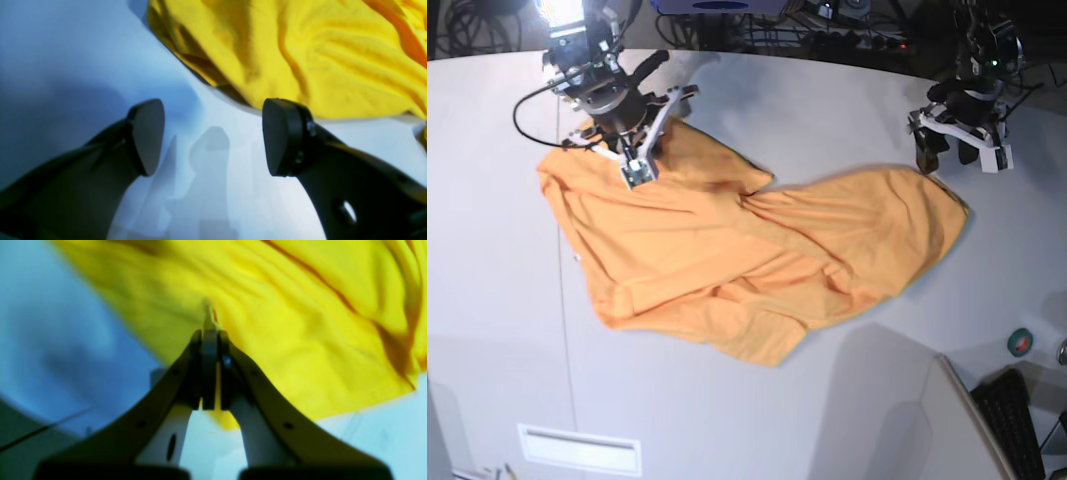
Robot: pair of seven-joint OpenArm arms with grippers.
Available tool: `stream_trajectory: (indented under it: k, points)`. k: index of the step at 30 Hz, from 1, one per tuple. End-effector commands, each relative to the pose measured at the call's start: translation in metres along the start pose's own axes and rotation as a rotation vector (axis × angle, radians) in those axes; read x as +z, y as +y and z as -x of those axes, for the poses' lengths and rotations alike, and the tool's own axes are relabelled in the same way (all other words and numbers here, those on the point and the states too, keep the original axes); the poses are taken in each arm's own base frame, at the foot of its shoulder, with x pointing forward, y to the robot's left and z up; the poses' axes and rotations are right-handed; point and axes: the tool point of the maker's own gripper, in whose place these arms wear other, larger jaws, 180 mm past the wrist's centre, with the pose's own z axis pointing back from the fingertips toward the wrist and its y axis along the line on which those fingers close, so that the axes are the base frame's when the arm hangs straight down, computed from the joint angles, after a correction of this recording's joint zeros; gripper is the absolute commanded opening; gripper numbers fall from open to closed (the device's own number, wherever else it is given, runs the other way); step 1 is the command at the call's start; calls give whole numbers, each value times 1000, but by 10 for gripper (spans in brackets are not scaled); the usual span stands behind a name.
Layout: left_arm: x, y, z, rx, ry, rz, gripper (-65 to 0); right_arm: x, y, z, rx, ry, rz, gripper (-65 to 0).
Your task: Layout the t-shirt on the table in an organized manner, then fold the t-shirt properly
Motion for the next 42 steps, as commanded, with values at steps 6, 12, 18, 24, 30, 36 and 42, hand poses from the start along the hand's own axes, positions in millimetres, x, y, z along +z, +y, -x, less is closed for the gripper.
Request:
stream_trajectory:
  k: [6, 12, 18, 24, 30, 36, 42]
  points:
    - [-9, -18, -43, -41, -4, 42, -209, 9, 67, 13, 127, 7, -179, -650]
    - [-20, -33, -76, -57, -20, 63, -209, 14, 92, 39, 189, 94, -249, -650]
    - [-33, -35, -87, -39, -21, 68, -209, 25, 88, 31, 203, 116, -231, -620]
    - [-44, -14, -69, -12, 43, 41, -239, 24, 14, -5, 167, 33, -52, -608]
    - [-53, -13, -49, 17, 68, 48, -650, -3, -51, 0, 62, 85, 86, -650]
    - [-63, -57, -46, -56, 55, 147, -650, 3, -48, 6, 50, 90, 85, -650]
    - [-71, -61, -53, -48, 49, 154, -650, 19, 4, -8, 133, 42, -25, -650]
